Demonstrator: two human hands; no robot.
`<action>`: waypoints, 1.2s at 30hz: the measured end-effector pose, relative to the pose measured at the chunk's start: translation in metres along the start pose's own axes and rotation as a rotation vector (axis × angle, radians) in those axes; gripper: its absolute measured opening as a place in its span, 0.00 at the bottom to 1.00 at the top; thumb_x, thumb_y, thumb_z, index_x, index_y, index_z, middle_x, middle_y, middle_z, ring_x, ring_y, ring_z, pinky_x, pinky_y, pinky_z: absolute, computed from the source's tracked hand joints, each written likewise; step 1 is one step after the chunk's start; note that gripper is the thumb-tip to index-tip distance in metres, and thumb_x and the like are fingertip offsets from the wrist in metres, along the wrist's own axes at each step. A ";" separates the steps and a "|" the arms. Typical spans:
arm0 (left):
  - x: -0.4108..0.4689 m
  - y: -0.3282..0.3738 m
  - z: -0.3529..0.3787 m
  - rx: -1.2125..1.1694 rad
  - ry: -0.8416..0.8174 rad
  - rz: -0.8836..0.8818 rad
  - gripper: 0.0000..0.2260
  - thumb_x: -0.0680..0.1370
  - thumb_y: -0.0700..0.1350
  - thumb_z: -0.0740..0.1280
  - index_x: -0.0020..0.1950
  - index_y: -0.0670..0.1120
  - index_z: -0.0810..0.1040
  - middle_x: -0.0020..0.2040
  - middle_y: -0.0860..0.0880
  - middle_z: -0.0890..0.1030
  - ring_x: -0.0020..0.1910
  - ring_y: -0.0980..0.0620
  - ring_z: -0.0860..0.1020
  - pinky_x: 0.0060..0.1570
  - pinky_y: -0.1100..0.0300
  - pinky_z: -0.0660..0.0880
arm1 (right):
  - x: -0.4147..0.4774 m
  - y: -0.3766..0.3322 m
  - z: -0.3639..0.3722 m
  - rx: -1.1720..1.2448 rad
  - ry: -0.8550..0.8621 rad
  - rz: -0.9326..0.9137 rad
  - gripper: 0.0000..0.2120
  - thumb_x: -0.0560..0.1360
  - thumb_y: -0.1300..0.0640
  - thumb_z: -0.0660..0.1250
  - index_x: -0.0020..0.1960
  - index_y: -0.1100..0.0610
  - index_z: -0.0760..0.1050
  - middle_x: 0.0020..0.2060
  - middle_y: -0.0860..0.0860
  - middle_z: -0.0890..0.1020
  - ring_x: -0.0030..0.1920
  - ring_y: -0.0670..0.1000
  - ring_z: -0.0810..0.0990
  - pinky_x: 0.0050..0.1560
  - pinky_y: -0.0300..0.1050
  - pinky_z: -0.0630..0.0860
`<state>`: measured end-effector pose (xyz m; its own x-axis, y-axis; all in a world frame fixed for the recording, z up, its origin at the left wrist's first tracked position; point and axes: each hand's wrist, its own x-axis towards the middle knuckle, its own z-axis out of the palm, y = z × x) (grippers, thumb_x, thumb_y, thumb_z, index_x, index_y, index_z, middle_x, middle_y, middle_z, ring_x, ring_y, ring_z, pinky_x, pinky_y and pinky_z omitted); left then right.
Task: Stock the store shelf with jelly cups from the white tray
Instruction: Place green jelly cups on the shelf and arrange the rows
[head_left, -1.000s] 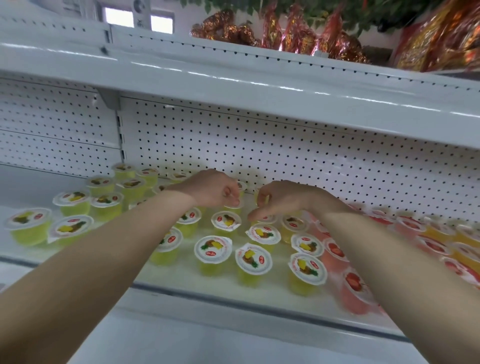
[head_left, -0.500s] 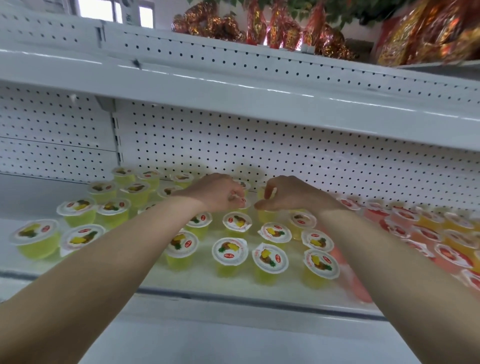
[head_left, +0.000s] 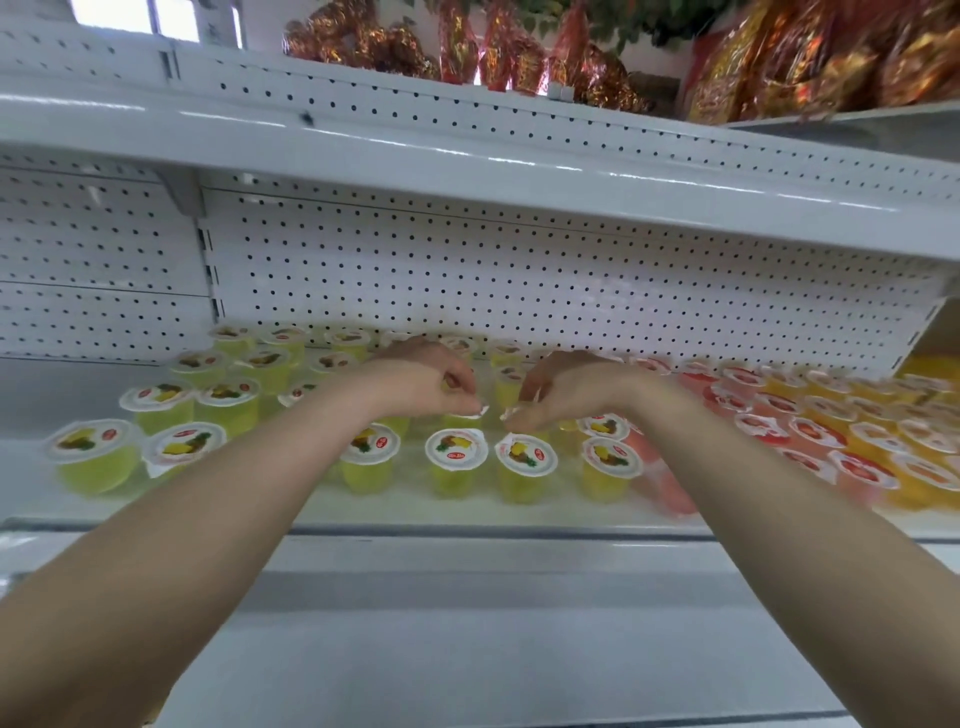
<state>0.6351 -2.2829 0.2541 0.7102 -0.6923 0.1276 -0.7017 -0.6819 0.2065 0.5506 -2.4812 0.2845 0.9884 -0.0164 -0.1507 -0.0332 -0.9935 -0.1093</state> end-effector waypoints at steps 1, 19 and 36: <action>-0.001 0.001 0.001 0.004 0.010 0.000 0.17 0.71 0.68 0.66 0.55 0.62 0.79 0.54 0.61 0.77 0.55 0.56 0.75 0.57 0.55 0.73 | -0.001 0.000 0.002 0.003 0.014 0.001 0.27 0.68 0.32 0.70 0.57 0.51 0.80 0.50 0.47 0.82 0.50 0.49 0.80 0.54 0.47 0.79; -0.027 0.006 0.006 -0.043 0.173 0.027 0.15 0.75 0.62 0.66 0.58 0.59 0.79 0.64 0.55 0.77 0.63 0.51 0.73 0.63 0.50 0.70 | -0.017 -0.001 0.012 0.116 0.280 0.015 0.21 0.69 0.36 0.71 0.57 0.46 0.78 0.51 0.45 0.80 0.53 0.50 0.77 0.52 0.45 0.74; -0.066 0.017 0.014 -0.010 0.075 0.110 0.29 0.65 0.74 0.62 0.59 0.61 0.79 0.56 0.59 0.81 0.55 0.55 0.78 0.57 0.51 0.74 | -0.062 -0.019 0.038 0.087 0.229 -0.069 0.24 0.67 0.43 0.75 0.60 0.50 0.77 0.51 0.48 0.79 0.52 0.51 0.78 0.55 0.47 0.76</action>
<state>0.5757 -2.2523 0.2355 0.6318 -0.7426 0.2223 -0.7751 -0.6004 0.1971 0.4839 -2.4566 0.2582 0.9962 0.0158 0.0858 0.0326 -0.9797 -0.1977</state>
